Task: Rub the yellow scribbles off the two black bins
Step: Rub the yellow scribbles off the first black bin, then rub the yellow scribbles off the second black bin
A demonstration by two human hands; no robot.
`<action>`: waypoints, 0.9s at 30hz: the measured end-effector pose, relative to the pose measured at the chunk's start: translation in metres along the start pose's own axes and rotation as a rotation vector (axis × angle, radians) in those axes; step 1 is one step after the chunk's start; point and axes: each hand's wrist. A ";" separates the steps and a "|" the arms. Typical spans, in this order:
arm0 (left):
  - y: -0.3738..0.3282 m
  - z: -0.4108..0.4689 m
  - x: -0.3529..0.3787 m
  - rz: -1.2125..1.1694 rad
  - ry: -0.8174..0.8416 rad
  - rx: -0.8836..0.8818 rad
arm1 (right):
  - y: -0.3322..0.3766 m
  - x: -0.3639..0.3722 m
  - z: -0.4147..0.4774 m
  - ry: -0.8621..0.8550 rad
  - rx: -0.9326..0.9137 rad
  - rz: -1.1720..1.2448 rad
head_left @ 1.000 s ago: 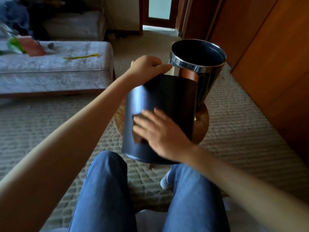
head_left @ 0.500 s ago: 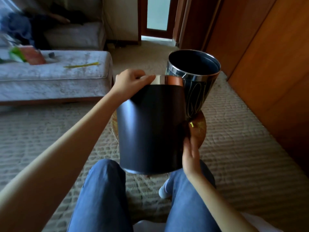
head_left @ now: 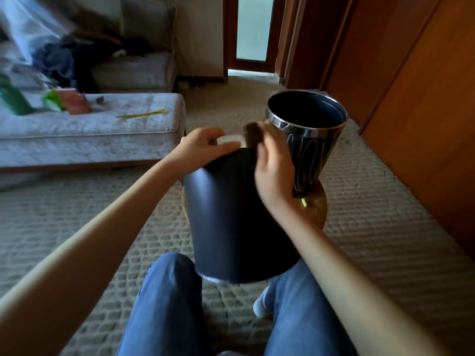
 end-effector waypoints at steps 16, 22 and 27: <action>0.039 0.093 0.000 0.437 -0.238 0.150 | -0.104 -0.011 -0.065 0.472 -0.130 -0.251; 0.085 0.118 0.014 0.486 -0.251 0.215 | -0.132 -0.006 -0.059 0.557 -0.072 -0.239; 0.108 0.118 0.028 0.548 -0.251 0.293 | -0.152 -0.002 -0.063 0.619 0.004 -0.233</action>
Point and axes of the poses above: each hand's wrist, its own z-axis towards the middle knuckle, its own x-axis out of the palm, y = z × x, and after that the axes turned 13 degrees about -z, right-handed
